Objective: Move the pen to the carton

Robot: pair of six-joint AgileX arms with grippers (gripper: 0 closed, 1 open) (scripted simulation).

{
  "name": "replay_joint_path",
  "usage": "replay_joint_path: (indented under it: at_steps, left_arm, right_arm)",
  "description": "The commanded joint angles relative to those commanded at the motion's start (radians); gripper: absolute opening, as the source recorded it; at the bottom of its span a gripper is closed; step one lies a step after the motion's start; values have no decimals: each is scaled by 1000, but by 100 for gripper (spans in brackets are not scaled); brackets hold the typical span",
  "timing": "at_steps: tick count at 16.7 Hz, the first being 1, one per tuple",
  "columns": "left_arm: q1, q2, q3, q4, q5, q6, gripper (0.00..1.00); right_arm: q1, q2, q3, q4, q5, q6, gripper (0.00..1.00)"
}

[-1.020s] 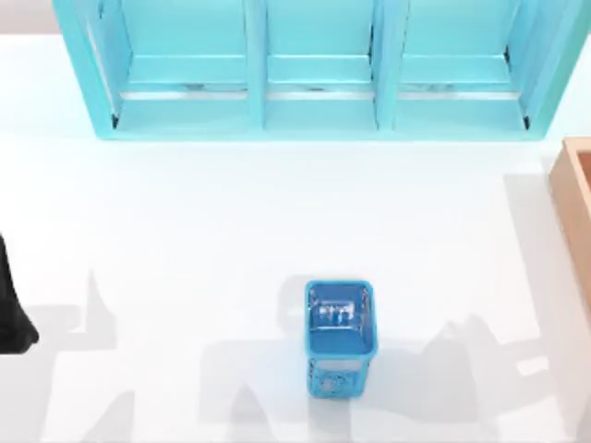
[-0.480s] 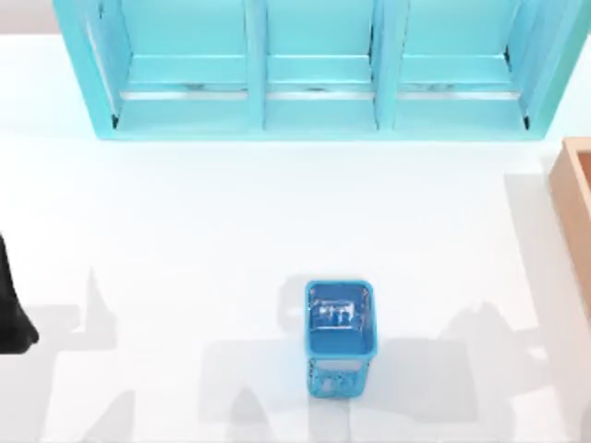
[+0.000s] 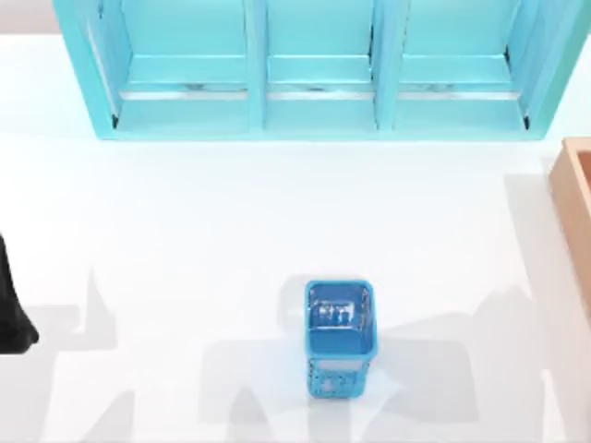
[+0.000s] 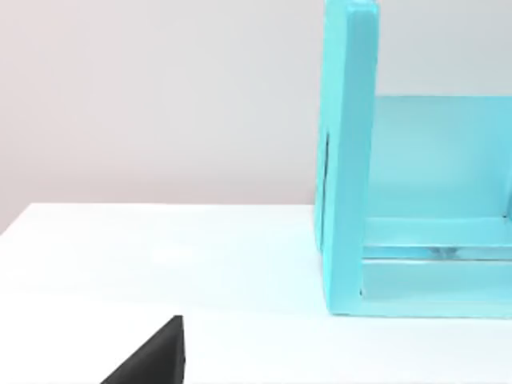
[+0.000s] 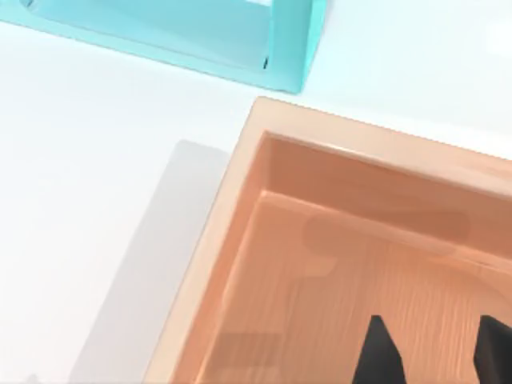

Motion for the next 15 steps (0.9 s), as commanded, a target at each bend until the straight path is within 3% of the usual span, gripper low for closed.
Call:
replay_joint_path:
  at_steps: [1,14,15]
  left_arm:
    - [0,0,0,0,0,0,100]
    - [0,0,0,0,0,0,100]
    - [0,0,0,0,0,0,100]
  right_arm:
    - [0,0,0,0,0,0,0]
    - [0,0,0,0,0,0,98]
    - [0,0,0,0,0,0,100]
